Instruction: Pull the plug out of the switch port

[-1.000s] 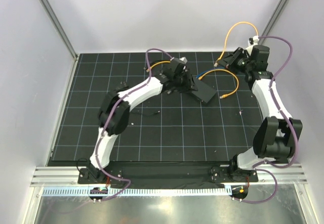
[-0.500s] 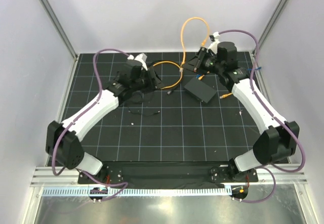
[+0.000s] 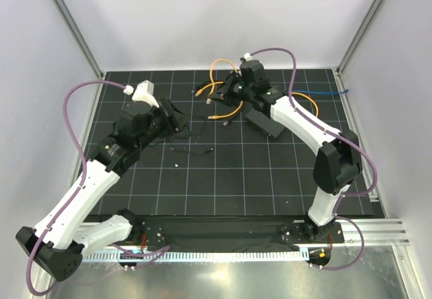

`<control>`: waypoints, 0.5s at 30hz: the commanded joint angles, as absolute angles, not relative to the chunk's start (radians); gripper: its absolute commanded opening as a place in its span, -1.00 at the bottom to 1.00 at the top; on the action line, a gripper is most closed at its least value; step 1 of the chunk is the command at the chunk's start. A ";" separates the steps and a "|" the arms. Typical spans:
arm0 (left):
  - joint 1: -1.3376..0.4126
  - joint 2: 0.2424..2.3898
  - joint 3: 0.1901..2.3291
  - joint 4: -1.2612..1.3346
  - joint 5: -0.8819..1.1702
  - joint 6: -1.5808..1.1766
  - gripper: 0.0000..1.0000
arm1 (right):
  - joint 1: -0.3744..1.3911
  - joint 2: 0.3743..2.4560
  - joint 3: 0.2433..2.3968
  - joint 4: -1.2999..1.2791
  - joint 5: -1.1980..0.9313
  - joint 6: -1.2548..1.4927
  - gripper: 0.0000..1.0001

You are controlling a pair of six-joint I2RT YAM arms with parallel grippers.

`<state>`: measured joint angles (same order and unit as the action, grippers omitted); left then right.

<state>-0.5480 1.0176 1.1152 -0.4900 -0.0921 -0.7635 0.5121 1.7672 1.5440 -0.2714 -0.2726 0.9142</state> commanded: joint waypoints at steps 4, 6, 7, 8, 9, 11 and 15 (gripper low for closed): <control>-0.543 0.967 1.081 -0.540 -0.172 -0.730 0.21 | 0.540 1.799 1.609 -0.258 -0.101 1.037 -0.98; -0.543 0.963 1.080 -0.541 -0.179 -0.727 0.22 | 0.541 1.810 1.615 -0.252 -0.075 1.100 -0.98; -0.542 0.963 1.083 -0.543 -0.183 -0.724 0.22 | 0.548 1.821 1.623 -0.253 -0.034 1.112 -0.98; -0.541 0.966 1.085 -0.543 -0.186 -0.721 0.23 | 0.554 1.827 1.632 -0.273 -0.012 1.123 -0.98; -0.543 0.968 1.088 -0.543 -0.190 -0.719 0.24 | 0.558 1.835 1.658 -0.282 -0.005 1.140 -0.98; -0.543 0.980 1.089 -0.543 -0.192 -0.715 0.25 | 0.564 1.861 1.675 -0.285 0.038 1.161 -0.98; -0.542 1.005 1.088 -0.540 -0.187 -0.716 0.25 | 0.584 1.905 1.713 -0.290 0.077 1.213 -0.97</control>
<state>-0.5472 0.9901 1.0828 -0.5484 -0.1654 -0.7326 0.5575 1.8935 1.6474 -0.3042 -0.0067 1.1515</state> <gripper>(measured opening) 0.624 0.187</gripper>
